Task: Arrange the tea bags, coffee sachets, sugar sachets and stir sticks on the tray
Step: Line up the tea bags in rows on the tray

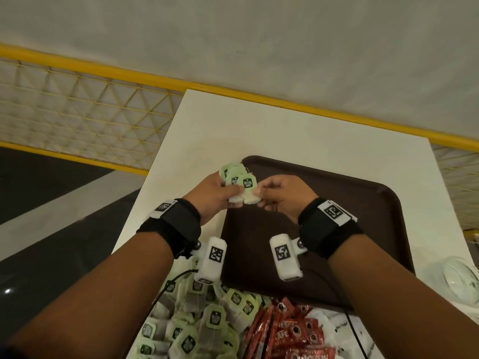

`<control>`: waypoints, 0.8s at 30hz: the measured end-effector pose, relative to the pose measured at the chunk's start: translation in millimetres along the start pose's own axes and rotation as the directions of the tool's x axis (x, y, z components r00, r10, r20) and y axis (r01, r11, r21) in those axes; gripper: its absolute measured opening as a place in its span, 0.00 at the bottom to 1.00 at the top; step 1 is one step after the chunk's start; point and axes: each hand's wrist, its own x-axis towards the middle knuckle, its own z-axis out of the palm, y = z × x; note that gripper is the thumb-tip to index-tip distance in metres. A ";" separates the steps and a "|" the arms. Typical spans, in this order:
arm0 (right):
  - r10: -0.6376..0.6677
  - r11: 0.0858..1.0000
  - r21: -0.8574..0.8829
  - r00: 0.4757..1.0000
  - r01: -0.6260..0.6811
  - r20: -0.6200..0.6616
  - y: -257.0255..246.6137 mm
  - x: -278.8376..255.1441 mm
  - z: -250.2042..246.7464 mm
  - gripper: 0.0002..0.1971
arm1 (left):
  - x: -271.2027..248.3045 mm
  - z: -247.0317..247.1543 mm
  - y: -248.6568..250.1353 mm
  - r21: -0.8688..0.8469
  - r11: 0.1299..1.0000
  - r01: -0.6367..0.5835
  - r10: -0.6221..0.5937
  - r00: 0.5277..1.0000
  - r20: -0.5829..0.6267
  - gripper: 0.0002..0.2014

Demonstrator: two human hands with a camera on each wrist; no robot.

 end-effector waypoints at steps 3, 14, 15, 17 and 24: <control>-0.004 0.998 0.063 1.000 0.005 -0.026 0.3 19.1 -2.4 0.05 | 15.5 -3.8 0.8 -0.036 0.999 -0.008 0.008 1.000 -0.018 0.16; -0.023 0.989 -0.144 0.935 -0.030 -0.354 14.5 82.3 -3.0 0.05 | 40.6 -30.6 0.1 -0.330 0.941 0.081 -0.105 0.993 -0.056 0.20; -0.020 0.985 -0.165 0.925 -0.046 -0.379 16.3 84.0 -2.1 0.05 | 40.7 -32.7 -1.1 -0.333 0.939 0.082 -0.106 0.993 -0.053 0.20; -0.031 0.979 -0.195 0.905 -0.058 -0.423 17.9 86.7 -1.0 0.05 | 40.5 -35.8 -3.5 -0.320 0.944 0.079 -0.100 0.994 -0.050 0.18; -0.099 0.942 -0.328 0.880 -0.067 -0.464 14.1 86.4 -0.6 0.11 | 38.1 -33.3 -8.1 -0.188 0.981 0.045 -0.052 0.998 -0.031 0.14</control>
